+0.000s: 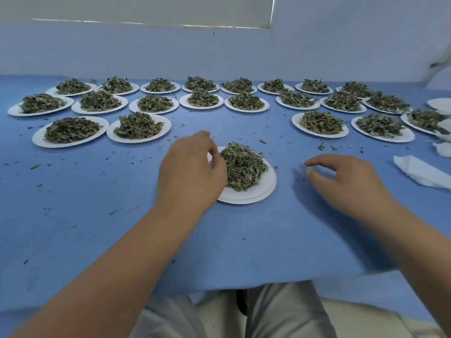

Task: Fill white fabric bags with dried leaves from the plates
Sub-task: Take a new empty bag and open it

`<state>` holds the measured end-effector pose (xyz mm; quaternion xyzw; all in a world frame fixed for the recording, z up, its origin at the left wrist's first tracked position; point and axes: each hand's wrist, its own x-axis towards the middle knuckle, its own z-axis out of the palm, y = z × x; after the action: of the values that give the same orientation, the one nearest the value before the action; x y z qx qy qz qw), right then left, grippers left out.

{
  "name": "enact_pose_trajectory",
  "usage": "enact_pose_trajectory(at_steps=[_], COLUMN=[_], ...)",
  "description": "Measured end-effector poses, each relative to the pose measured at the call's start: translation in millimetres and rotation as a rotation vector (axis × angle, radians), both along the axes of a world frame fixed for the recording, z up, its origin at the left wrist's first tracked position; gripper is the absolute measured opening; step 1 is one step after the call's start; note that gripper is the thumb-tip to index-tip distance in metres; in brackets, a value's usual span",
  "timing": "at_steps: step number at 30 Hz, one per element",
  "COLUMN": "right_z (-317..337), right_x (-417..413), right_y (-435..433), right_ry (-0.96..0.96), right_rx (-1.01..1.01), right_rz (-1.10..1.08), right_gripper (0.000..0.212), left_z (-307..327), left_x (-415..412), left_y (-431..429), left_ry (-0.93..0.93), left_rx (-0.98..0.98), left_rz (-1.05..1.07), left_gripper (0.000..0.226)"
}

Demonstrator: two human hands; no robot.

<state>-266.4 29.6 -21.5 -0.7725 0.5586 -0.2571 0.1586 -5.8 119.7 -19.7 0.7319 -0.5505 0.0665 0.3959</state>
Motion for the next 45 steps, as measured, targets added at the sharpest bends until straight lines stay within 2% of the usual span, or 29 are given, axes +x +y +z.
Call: enact_pose_trajectory(at_steps=[6,10,12,15,20,24,27,30,35,38,40,45], right_z=[-6.3,-10.0,-10.2,-10.3,-10.2,-10.7,1.0,21.0,45.1,53.7,57.6,51.9], right_x=[-66.0,-108.1,-123.6,-133.0,-124.2,-106.0,-77.8,-49.3,-23.8,-21.7,-22.4,-18.3], right_y=[-17.4,-25.5,-30.7,-36.0,-36.0,-32.3,-23.8,-18.2,-14.4,-17.8,-20.6,-26.8], right_ry=[0.314,0.503,0.537,0.514,0.438,0.203,-0.203,-0.628,-1.095,-1.297,-1.372,-1.351], right_rx=[-0.007,-0.051,-0.023,0.038,-0.156,-0.315,-0.274,-0.242,-0.073,0.097,0.189,0.264], right_rz=[-0.206,-0.391,-0.470,-0.480,-0.474,-0.365,-0.321,-0.168,-0.011,-0.015,-0.023,-0.152], right_gripper=[0.024,0.036,0.037,0.032,0.022,0.022,0.017,0.022,0.017,0.014,0.013,0.016], left_z=[5.4,0.2,-6.6,-14.8,-16.2,-16.7,-15.8,-14.7,-11.2,-5.2,-2.9,2.6], left_x=[-89.1,-142.1,-155.5,-155.3,-146.4,-147.1,-147.2,-146.0,-139.4,-134.0,-129.9,-127.6], left_y=[-39.4,-57.9,-63.7,-68.9,-69.0,-64.9,-65.9,-67.9,-67.2,-66.6,-66.8,-67.0], left_ry=[-0.062,-0.116,-0.125,-0.130,-0.047,0.069,0.245,0.585,0.809,0.974,1.006,1.102], left_rx=[-0.036,0.022,0.092,0.194,0.172,0.109,0.070,0.110,0.060,0.015,-0.001,-0.042], left_rz=[-0.326,-0.497,-0.585,-0.661,-0.641,-0.630,-0.608,-0.642,-0.599,-0.578,-0.541,-0.556], left_gripper=[0.011,0.016,0.022,0.027,0.023,0.017,0.015,0.040,0.067,0.070,0.060,0.023])
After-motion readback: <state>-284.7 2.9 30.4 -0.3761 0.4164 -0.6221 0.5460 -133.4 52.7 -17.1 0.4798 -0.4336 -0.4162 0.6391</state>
